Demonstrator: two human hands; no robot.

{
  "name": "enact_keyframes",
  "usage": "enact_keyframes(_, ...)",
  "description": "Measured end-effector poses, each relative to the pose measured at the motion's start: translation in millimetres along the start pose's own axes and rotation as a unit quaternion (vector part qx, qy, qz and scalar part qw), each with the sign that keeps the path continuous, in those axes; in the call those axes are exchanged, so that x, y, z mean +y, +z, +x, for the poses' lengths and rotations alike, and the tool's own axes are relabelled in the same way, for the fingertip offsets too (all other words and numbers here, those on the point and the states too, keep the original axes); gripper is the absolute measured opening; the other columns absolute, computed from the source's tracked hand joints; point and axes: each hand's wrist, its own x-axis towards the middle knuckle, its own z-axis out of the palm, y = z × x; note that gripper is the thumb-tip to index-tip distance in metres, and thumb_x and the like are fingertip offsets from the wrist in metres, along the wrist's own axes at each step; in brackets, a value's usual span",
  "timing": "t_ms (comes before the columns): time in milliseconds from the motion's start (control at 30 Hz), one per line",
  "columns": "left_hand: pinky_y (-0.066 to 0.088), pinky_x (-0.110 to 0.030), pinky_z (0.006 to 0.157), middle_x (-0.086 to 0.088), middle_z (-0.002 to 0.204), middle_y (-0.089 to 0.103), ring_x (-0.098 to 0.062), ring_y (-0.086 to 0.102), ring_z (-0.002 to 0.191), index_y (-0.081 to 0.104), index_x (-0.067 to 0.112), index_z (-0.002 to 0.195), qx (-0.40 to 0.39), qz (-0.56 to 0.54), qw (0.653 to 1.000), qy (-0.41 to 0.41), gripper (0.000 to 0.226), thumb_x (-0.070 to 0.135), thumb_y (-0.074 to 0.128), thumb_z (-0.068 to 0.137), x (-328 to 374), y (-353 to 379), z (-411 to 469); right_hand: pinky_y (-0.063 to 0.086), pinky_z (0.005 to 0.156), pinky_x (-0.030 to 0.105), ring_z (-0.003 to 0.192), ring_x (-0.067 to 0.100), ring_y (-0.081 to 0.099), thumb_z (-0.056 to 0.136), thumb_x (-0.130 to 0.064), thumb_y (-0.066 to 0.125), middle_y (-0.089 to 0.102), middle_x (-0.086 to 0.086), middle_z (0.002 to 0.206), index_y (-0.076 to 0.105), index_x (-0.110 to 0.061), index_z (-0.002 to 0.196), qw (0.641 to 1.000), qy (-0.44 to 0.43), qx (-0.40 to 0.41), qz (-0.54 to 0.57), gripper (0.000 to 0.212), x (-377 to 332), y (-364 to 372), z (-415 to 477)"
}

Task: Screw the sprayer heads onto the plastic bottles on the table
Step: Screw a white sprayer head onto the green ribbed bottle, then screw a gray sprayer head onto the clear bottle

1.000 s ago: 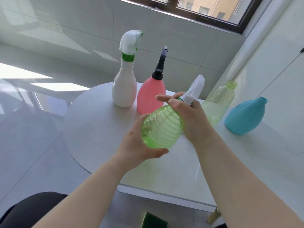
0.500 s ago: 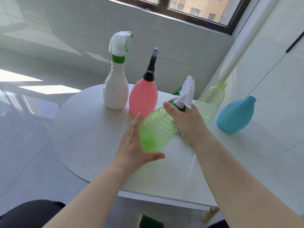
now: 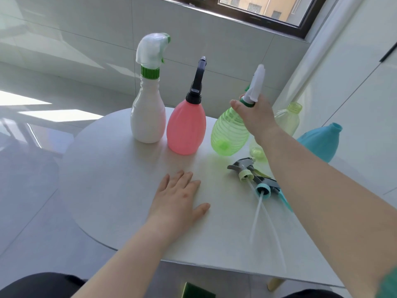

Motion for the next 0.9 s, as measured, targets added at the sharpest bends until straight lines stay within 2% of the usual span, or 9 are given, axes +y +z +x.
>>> enact_keyframes(67,-0.008,-0.03,0.112,0.007,0.153,0.009,-0.009,-0.001,0.14,0.02,0.026,0.138,0.003,0.0,1.0,-0.001,0.06,0.052,0.036,0.086,0,0,1,0.035,0.065,0.023,0.085,0.019,0.044,0.081,-0.024,0.061,0.046,0.003,0.095,0.044,-0.015,0.092,1.0,0.01,-0.009,-0.014,0.022,4,5,3)
enact_keyframes(133,-0.008,-0.03,0.112,0.006,0.153,0.01,-0.009,-0.001,0.14,0.02,0.027,0.138,0.005,-0.002,1.0,-0.003,0.06,0.052,0.036,0.085,0,1,1,0.033,0.072,0.025,0.085,0.019,0.044,0.081,-0.023,0.062,0.046,0.003,0.095,0.045,-0.015,0.092,1.0,0.02,-0.011,-0.012,0.022,8,8,5)
enact_keyframes(233,-0.008,-0.031,0.112,0.006,0.154,0.009,-0.01,-0.001,0.14,0.019,0.027,0.138,0.002,0.001,1.0,-0.002,0.061,0.053,0.035,0.086,1,1,1,0.034,0.074,0.027,0.086,0.02,0.045,0.08,-0.023,0.062,0.047,0.002,0.092,0.046,-0.013,0.094,0.999,0.029,-0.019,-0.011,0.023,13,11,4)
enact_keyframes(300,-0.008,-0.031,0.112,0.006,0.154,0.008,-0.01,-0.001,0.14,0.019,0.026,0.138,0.0,0.003,1.0,-0.001,0.061,0.053,0.035,0.086,1,1,1,0.034,0.076,0.028,0.088,0.019,0.045,0.08,-0.024,0.062,0.047,-0.001,0.089,0.048,-0.01,0.102,0.999,0.032,-0.02,-0.011,0.029,14,12,4)
enact_keyframes(433,-0.008,-0.031,0.112,0.006,0.154,0.009,-0.01,-0.001,0.14,0.018,0.026,0.138,0.0,0.004,1.0,0.0,0.061,0.053,0.034,0.086,1,0,0,0.034,0.079,0.027,0.092,0.018,0.043,0.08,-0.027,0.062,0.044,0.001,0.101,0.043,-0.007,0.115,0.998,0.039,-0.033,-0.027,0.045,15,12,4)
enact_keyframes(633,-0.009,-0.031,0.112,0.005,0.154,0.009,-0.01,-0.002,0.14,0.018,0.026,0.138,-0.002,0.006,1.0,0.001,0.06,0.053,0.034,0.086,1,-1,0,0.034,0.081,0.027,0.093,0.016,0.044,0.079,-0.032,0.063,0.045,0.0,0.101,0.042,-0.015,0.111,0.997,0.05,-0.054,-0.017,0.042,17,8,-1)
enact_keyframes(767,-0.008,-0.031,0.112,0.006,0.153,0.01,-0.01,-0.001,0.14,0.019,0.026,0.138,0.001,0.009,1.0,0.001,0.06,0.053,0.034,0.086,2,0,0,0.034,0.087,0.026,0.101,0.013,0.044,0.08,-0.033,0.062,0.047,-0.001,0.11,0.039,-0.011,0.125,0.997,0.053,-0.062,-0.009,0.055,15,0,-6)
enact_keyframes(900,-0.007,-0.031,0.113,0.005,0.153,0.011,-0.01,0.0,0.14,0.019,0.026,0.138,0.002,0.007,1.0,0.002,0.06,0.053,0.034,0.086,2,0,-1,0.033,0.086,0.027,0.103,0.013,0.045,0.081,-0.035,0.06,0.05,0.004,0.123,0.034,-0.01,0.131,0.996,0.062,-0.061,-0.019,0.062,18,-19,-20)
